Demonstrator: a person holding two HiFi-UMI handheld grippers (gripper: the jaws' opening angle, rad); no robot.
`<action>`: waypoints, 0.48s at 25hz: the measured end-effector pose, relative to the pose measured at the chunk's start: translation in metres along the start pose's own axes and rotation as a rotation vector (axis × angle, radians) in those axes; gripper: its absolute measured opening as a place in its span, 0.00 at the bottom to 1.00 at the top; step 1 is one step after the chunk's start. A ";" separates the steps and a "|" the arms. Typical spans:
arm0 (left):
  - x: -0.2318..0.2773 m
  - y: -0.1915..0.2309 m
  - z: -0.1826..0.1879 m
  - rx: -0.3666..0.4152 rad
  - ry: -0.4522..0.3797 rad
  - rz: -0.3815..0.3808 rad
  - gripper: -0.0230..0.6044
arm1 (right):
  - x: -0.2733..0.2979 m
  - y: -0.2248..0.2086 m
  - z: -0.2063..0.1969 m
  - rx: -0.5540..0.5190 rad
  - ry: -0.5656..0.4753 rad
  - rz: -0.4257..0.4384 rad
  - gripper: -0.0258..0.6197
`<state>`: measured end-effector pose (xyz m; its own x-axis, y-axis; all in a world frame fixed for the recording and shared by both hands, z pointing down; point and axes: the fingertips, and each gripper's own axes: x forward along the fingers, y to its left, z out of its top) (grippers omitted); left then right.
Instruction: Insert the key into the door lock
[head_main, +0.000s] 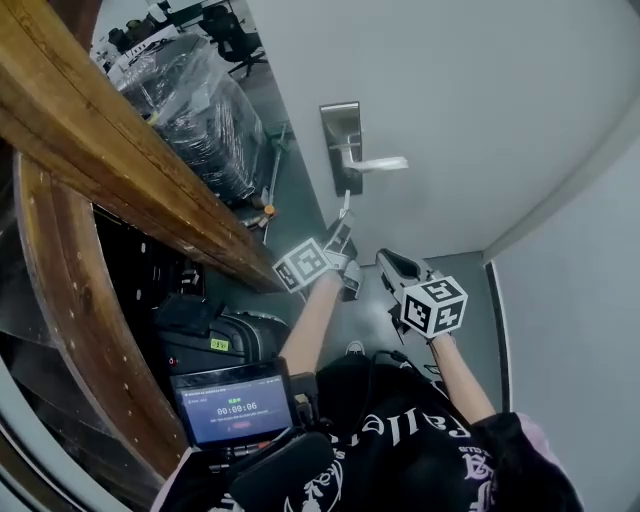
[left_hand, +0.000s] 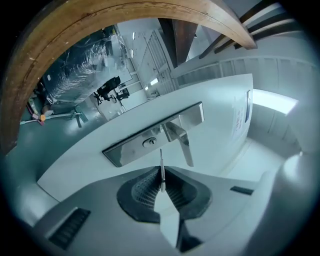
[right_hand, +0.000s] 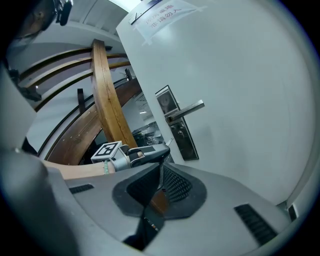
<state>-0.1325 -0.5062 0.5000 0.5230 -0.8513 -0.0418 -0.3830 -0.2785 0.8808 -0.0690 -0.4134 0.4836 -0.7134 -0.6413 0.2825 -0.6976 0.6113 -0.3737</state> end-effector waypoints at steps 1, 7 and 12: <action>0.003 0.002 0.003 -0.001 0.008 -0.003 0.07 | 0.002 0.001 0.001 -0.004 -0.001 -0.006 0.09; 0.023 0.015 0.017 -0.046 0.016 -0.014 0.07 | 0.010 0.002 -0.002 -0.026 0.009 -0.040 0.09; 0.035 0.018 0.025 -0.086 0.010 -0.042 0.07 | 0.010 0.001 -0.010 -0.019 0.020 -0.061 0.09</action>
<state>-0.1404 -0.5520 0.5028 0.5448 -0.8352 -0.0753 -0.2942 -0.2745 0.9155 -0.0777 -0.4146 0.4952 -0.6706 -0.6683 0.3220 -0.7408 0.5803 -0.3383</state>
